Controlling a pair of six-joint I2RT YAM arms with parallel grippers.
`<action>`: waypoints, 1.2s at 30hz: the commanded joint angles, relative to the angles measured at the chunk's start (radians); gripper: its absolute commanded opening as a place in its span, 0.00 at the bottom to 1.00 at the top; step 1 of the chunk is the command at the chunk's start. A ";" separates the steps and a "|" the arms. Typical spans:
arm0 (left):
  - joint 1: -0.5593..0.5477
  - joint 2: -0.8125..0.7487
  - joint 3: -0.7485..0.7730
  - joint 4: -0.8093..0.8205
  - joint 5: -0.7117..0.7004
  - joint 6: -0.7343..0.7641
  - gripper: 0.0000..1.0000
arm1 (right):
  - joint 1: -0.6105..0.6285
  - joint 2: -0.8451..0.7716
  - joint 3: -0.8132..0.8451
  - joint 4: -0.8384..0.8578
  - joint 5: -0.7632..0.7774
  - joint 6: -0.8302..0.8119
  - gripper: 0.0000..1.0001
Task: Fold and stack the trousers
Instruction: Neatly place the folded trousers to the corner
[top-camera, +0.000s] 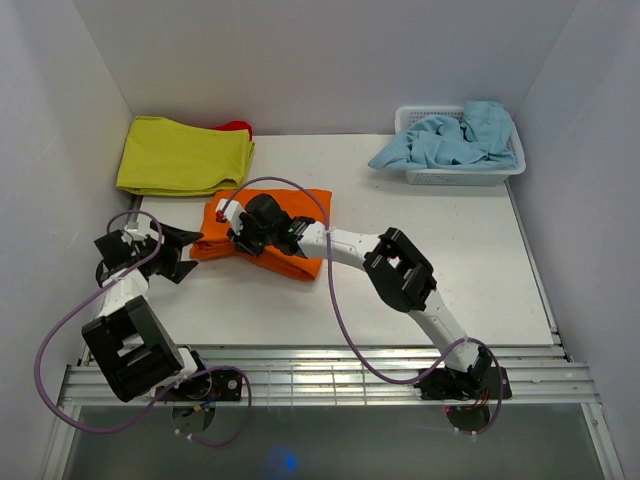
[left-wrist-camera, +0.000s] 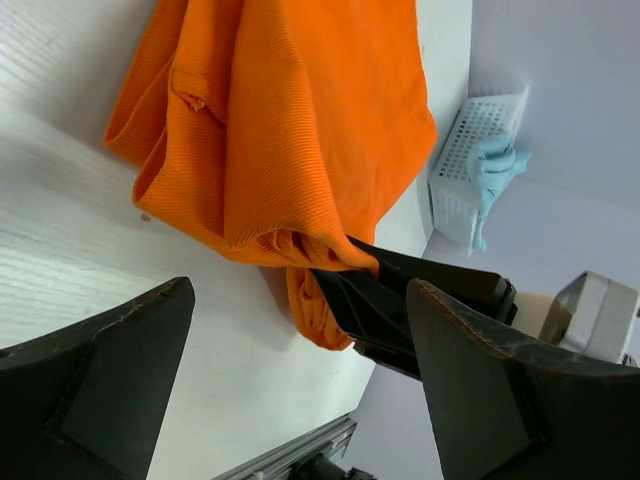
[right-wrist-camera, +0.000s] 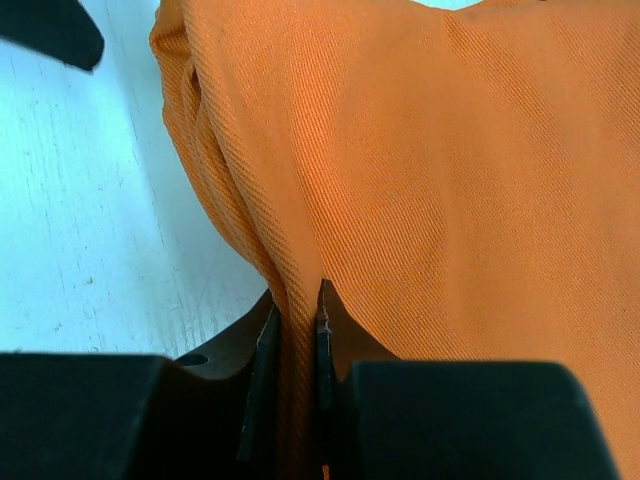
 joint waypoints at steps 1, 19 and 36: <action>-0.067 -0.020 0.000 -0.025 -0.138 -0.135 0.98 | -0.004 0.007 0.076 0.052 -0.003 0.042 0.08; -0.179 0.150 0.083 -0.096 -0.311 -0.215 0.98 | -0.006 0.030 0.116 0.064 -0.013 0.089 0.08; -0.262 0.273 0.071 0.188 -0.390 -0.268 0.93 | -0.001 -0.007 0.087 0.070 -0.120 0.199 0.08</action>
